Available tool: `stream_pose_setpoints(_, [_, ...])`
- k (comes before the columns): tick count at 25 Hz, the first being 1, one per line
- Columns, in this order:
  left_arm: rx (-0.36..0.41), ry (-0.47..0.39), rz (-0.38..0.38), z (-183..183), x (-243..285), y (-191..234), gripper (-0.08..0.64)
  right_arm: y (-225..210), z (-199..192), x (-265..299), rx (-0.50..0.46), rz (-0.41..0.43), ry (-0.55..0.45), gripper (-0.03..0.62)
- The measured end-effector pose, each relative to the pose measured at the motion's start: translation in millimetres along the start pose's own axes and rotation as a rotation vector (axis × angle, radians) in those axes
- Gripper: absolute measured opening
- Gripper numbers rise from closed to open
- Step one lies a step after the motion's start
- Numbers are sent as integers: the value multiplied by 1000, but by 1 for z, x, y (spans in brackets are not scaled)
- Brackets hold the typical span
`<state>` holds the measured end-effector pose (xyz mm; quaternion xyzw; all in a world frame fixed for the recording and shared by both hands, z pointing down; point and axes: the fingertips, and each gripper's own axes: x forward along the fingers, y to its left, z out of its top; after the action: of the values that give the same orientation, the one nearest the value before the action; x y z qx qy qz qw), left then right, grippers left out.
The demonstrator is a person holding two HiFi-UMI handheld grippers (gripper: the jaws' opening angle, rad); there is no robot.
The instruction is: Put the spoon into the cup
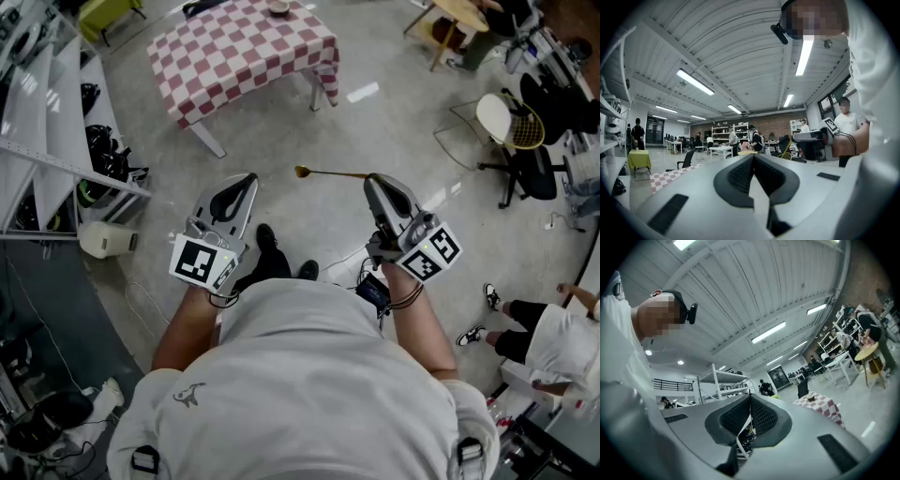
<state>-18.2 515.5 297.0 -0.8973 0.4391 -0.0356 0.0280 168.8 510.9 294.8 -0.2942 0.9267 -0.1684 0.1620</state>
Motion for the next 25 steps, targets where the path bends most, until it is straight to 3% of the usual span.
stream_pose_setpoints(15, [-17,14,26,-12,1,9,14,6,5,8,-17,22,5,34])
stream_pose_setpoints(25, [-15,17,36,-16,14,52,14,-13,0,48,-15,18,15,34])
